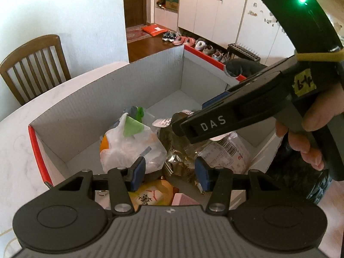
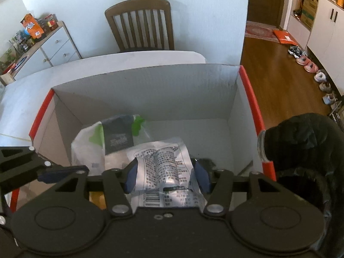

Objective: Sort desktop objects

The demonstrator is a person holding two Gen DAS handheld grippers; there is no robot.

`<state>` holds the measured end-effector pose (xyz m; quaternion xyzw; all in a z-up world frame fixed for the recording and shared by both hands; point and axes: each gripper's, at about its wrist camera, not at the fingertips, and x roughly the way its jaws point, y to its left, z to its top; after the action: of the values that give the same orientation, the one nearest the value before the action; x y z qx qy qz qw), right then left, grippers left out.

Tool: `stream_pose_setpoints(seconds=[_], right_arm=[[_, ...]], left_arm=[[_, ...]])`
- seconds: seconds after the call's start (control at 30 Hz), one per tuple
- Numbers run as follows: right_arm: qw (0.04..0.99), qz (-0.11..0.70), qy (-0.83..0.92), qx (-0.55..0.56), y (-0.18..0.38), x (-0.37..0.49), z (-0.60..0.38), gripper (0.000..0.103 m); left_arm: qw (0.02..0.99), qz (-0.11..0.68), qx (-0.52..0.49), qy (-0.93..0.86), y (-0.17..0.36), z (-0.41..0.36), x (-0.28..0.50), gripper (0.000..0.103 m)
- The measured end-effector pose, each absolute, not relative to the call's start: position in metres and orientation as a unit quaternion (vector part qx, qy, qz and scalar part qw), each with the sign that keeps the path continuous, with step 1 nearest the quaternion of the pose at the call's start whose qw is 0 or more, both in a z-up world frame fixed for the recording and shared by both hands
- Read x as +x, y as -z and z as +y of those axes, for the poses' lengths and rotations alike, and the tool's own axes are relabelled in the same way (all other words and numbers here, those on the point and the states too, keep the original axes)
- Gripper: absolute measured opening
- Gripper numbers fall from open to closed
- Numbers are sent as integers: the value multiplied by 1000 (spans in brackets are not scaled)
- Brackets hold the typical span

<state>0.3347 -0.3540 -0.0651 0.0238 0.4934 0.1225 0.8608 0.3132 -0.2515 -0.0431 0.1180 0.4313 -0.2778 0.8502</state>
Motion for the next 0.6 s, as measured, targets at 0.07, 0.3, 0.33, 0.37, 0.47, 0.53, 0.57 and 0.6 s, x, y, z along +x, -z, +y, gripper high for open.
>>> stream_pose_setpoints(seconds=[0.07,0.3,0.33,0.37,0.47,0.53,0.57,0.6], right_arm=[[864,489,-121,27,63,332,-356,62],[870,477,-125,23,51,323,-359,65],[870,476,-126,24,49,322,-359,66],[871,474,-127,24,48,321,-359,67],[873,469,-129,22,41,315,-360,70],[874,467,-131,20,36,310,-360,70],[875,465,-132,19,34,308,-359,70],[876,464,-134,18,31,306,-359,70]], left_arm=[[852,428,113,279,42,-249,312,50],[862,415,94,276,36,-246,309,51],[863,413,93,274,35,-245,309,53],[865,411,91,273,34,-244,308,56],[870,404,82,269,29,-239,303,56],[873,402,72,267,28,-236,303,56],[873,402,68,266,28,-236,304,56],[874,401,64,265,26,-233,301,56]])
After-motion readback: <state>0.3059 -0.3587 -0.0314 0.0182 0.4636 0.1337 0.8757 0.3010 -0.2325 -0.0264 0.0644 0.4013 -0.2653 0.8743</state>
